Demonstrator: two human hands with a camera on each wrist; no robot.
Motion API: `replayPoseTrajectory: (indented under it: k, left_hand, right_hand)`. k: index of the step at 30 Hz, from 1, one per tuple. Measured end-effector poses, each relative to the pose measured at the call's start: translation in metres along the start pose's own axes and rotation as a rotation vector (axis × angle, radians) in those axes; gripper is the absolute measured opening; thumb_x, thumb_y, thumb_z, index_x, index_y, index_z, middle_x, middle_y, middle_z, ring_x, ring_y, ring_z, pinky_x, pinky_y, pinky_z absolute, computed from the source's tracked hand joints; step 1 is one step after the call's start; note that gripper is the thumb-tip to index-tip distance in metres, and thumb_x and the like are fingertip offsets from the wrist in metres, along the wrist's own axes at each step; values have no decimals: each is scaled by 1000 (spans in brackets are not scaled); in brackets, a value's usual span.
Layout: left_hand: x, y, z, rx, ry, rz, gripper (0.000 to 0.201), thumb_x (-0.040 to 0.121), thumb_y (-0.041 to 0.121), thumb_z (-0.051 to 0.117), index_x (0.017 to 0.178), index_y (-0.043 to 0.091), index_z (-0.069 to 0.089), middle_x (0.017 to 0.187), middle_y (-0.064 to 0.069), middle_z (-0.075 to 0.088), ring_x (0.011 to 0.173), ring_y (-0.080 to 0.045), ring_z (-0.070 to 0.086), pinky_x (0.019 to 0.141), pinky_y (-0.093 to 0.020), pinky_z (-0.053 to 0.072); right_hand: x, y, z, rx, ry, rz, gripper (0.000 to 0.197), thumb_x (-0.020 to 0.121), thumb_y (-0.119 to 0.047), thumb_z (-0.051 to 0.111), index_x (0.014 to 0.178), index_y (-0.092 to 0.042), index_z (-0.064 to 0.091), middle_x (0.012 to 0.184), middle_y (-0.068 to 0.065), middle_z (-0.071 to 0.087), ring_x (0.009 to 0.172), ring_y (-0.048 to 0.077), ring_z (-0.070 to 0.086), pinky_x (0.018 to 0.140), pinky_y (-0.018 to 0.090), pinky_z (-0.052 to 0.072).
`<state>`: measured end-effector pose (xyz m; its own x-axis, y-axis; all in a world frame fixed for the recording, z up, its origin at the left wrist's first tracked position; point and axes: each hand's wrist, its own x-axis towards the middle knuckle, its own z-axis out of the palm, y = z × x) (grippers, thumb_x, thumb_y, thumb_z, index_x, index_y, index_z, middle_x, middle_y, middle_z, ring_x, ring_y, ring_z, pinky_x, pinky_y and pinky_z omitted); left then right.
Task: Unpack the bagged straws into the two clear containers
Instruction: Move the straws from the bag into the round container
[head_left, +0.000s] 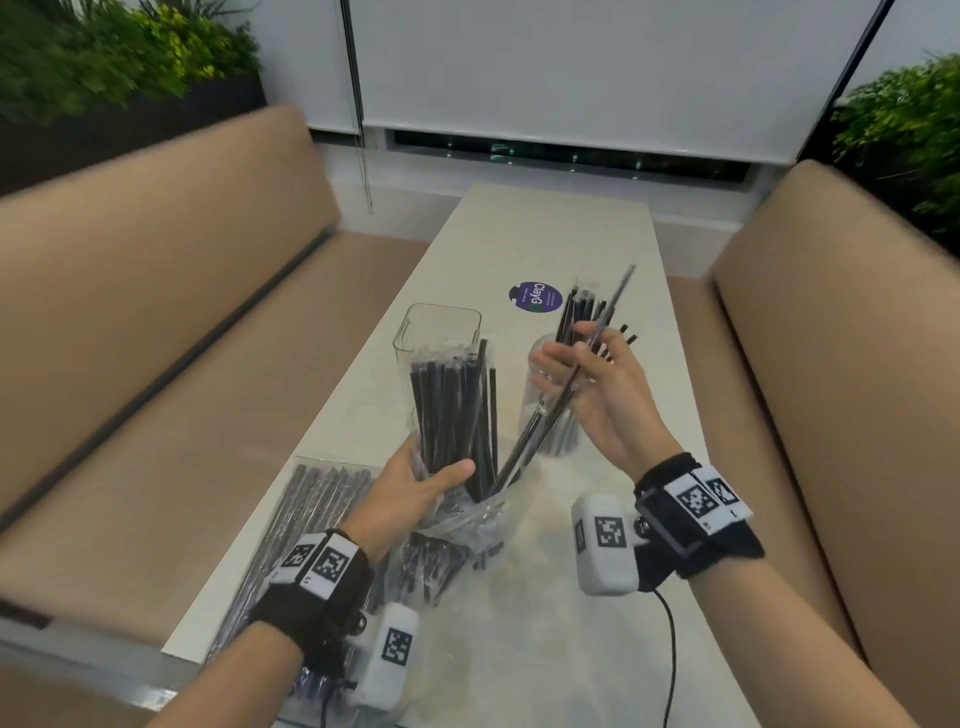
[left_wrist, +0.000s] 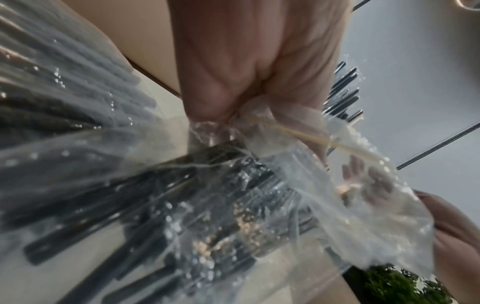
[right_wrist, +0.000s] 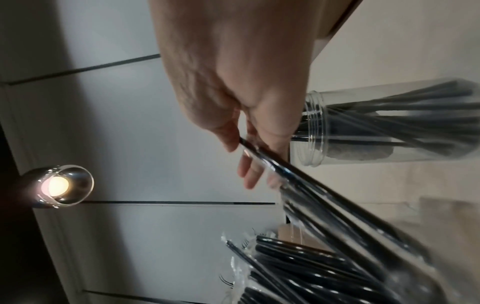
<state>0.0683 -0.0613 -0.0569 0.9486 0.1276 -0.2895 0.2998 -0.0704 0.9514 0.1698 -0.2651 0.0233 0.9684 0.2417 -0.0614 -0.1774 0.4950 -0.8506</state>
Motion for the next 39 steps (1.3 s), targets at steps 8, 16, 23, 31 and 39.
replayPoseTrajectory:
  k: [8,16,23,31,39]
  left_hand:
    - [-3,0,11,-28,43,0,118,49,73,79,147,29,31,140,-18,52,124,-39,54,92,-39,56]
    - [-7,13,18,-46,-11,144,84,67,49,80,138,30,40,134,12,59,126,-7,55,108,-40,45]
    - [-12,18,21,-50,-2,203,94,68,54,81,146,31,35,145,12,50,135,-7,45,113,-44,38]
    - [-7,18,22,26,17,129,109,61,65,79,150,31,26,151,-6,43,124,-21,57,80,-21,58]
    - [-13,26,29,40,13,41,104,76,49,67,156,24,5,164,-7,9,148,-27,22,103,-35,35]
  right_hand:
    - [-21,14,13,-383,104,-140,28,93,10,39,90,-15,50,109,17,64,104,26,63,97,45,49]
    - [-36,43,12,-586,-292,87,80,76,-49,76,143,-28,36,129,-8,60,118,4,57,105,29,43]
    - [-37,42,20,-621,-78,-185,14,87,-22,72,98,-30,70,100,-8,75,97,4,70,88,29,55]
    - [-34,1,27,-572,11,-281,9,93,-14,62,93,-17,71,92,-4,75,93,10,71,89,28,54]
    - [-31,-31,33,-557,75,-332,8,91,-13,64,94,-13,71,94,8,76,93,24,72,94,48,54]
